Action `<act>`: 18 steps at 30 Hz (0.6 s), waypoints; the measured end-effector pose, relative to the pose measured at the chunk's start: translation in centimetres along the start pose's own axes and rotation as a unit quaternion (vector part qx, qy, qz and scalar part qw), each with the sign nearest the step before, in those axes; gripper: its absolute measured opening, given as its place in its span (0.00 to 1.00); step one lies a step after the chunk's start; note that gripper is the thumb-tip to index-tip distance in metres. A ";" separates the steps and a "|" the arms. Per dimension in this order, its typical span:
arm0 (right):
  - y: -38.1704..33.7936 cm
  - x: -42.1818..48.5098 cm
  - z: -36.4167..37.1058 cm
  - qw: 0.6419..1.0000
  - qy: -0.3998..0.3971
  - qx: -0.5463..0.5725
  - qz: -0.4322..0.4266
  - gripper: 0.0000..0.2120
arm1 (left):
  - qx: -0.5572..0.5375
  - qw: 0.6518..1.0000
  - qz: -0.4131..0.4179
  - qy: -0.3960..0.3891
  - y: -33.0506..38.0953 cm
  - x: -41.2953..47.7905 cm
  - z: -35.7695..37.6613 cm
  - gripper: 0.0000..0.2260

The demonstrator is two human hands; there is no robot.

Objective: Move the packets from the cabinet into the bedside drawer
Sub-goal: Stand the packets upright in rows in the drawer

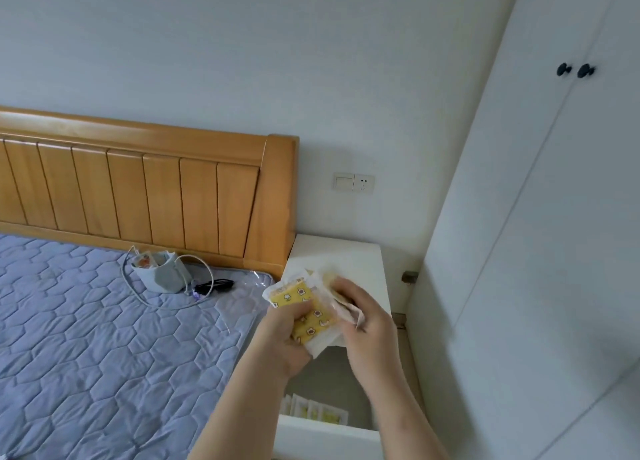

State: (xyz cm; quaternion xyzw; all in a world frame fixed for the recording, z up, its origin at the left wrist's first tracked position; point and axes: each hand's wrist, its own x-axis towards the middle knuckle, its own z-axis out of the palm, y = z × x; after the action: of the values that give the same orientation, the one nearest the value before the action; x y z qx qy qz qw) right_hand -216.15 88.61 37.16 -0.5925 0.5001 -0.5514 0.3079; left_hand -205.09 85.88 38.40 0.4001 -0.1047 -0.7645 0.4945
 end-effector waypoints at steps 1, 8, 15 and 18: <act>0.2 1.3 0.5 0.999 -0.027 -0.031 -0.009 0.23 | -0.013 1.000 0.003 -0.016 1.0 1.3 0.4 0.08; 2.2 8.7 3.3 0.993 -0.104 -0.038 0.030 0.17 | -0.009 0.996 0.006 -0.093 6.8 8.0 0.4 0.21; 3.5 12.5 2.7 0.982 -0.075 0.127 0.115 0.07 | 0.041 0.997 0.034 -0.053 7.9 11.4 1.6 0.15; 4.0 14.0 3.1 0.996 -0.021 0.039 0.076 0.14 | 0.073 0.995 0.064 -0.025 8.4 12.4 2.3 0.11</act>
State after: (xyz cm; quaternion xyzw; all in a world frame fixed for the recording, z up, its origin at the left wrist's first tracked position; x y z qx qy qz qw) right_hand -215.68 73.72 37.73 -0.5517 0.5153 -0.5327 0.3825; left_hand -203.50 70.81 38.27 0.4079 -0.1978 -0.7318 0.5089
